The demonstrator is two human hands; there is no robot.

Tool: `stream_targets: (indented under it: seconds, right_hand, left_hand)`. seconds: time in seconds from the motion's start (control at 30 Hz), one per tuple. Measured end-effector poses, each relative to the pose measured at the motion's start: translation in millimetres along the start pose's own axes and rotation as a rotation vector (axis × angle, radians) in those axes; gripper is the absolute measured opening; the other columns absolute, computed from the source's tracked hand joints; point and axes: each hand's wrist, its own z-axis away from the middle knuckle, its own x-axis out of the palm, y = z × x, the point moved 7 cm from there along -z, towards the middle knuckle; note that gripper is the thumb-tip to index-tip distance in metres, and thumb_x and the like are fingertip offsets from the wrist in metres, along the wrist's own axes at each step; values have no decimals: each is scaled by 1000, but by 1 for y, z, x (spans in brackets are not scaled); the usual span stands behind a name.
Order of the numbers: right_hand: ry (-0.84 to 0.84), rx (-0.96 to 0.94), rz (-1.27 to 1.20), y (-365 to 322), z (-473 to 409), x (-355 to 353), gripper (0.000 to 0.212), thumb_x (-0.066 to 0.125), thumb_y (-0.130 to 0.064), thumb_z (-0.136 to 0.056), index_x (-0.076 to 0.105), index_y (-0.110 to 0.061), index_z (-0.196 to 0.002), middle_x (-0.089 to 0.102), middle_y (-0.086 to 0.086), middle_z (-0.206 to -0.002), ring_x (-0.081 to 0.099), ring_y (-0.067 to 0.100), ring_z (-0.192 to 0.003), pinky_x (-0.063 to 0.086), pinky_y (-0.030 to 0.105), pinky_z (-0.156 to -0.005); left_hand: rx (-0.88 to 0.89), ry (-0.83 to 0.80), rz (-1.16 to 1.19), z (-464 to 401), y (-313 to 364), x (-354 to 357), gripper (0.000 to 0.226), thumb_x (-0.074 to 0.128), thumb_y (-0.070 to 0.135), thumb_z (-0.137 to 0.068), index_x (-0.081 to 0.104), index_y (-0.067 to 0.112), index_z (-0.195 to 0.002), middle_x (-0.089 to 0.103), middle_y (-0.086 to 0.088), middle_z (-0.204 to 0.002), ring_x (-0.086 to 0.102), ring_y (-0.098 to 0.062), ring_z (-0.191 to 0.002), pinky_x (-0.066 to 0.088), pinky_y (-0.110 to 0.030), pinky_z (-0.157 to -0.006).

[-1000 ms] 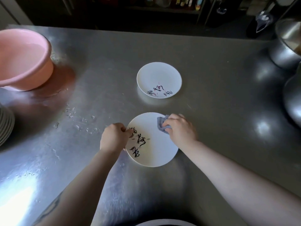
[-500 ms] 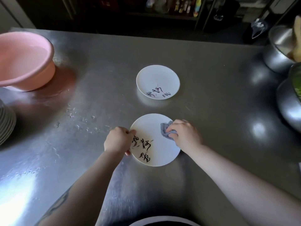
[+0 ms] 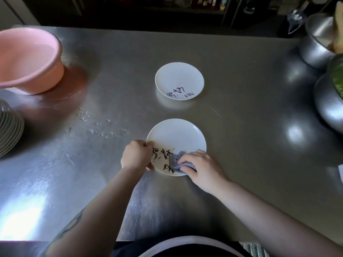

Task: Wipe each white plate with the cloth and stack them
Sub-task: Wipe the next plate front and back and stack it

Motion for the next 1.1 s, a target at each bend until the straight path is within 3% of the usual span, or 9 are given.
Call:
stream_targets:
  seconds: [0.1, 0.17, 0.23, 0.37, 0.47, 0.57, 0.73, 0.93, 1.1]
  right_hand:
    - [-31, -13, -62, 4, -1, -5, 15, 66, -15, -85, 73, -19, -97, 70, -4, -93, 57, 19, -94, 46, 34, -80]
    - [46, -20, -69, 6, 1, -16, 14, 67, -10, -83, 75, -17, -93, 71, -5, -92, 59, 19, -92, 46, 31, -79]
    - [187, -31, -70, 7, 3, -30, 15, 71, -6, -80, 75, -15, -91, 71, -5, -90, 61, 18, -90, 46, 26, -78]
    - [380, -5, -93, 9, 7, -45, 18, 75, -2, -75, 76, -15, -88, 72, -5, -89, 63, 18, -85, 48, 29, -76]
    - [395, 11, -114, 11, 12, -46, 19, 76, -2, -74, 76, -14, -88, 72, -4, -89, 63, 19, -84, 50, 31, -75]
    - [423, 23, -124, 15, 17, -49, 20, 75, -1, -74, 75, -15, -88, 71, -4, -89, 64, 19, -84, 50, 30, -75]
    - [468, 44, -140, 16, 22, -54, 20, 75, -1, -75, 75, -15, -89, 70, -6, -89, 63, 16, -85, 47, 26, -76]
    - [559, 30, -178, 14, 27, -75, 19, 73, -3, -78, 73, -17, -90, 69, -11, -90, 63, 7, -85, 46, 18, -75]
    - [664, -37, -221, -5, 27, -105, 16, 71, -6, -81, 72, -18, -92, 68, -13, -92, 61, 1, -87, 44, 13, -76]
  left_hand:
    - [82, -24, 12, 4, -2, -9, 30, 54, 33, -94, 64, 13, -74, 68, -3, -52, 68, -22, -52, 55, -30, -56]
    - [202, 126, -27, 14, -4, -25, 18, 63, 35, -90, 69, 20, -82, 71, 6, -65, 69, -19, -62, 56, -31, -64]
    - [474, 304, -26, 40, 6, -35, 6, 71, 28, -86, 71, 24, -90, 70, 11, -80, 68, -14, -73, 51, -26, -66]
    - [984, 55, -113, 77, 27, 7, 14, 78, 26, -79, 77, 20, -92, 72, 8, -103, 68, -15, -95, 53, -31, -83]
    - [980, -52, -178, 67, 23, 28, 30, 89, 30, -67, 79, 19, -93, 72, 4, -110, 66, -21, -105, 52, -39, -91]
    - [997, -57, -240, 64, 22, 38, 38, 92, 30, -61, 78, 18, -94, 72, 3, -112, 66, -22, -106, 55, -41, -87]
    - [1061, 53, -292, 67, 26, 36, 31, 86, 32, -71, 77, 20, -98, 72, 7, -111, 68, -20, -99, 57, -32, -78]
    - [1223, 148, -311, 82, 33, 24, 32, 54, 36, -93, 77, 16, -102, 72, 3, -113, 69, -21, -103, 56, -33, -81]
    - [1258, 371, -230, 89, 63, -14, 29, 53, 31, -97, 75, 13, -93, 73, 4, -90, 70, -21, -82, 54, -31, -63]
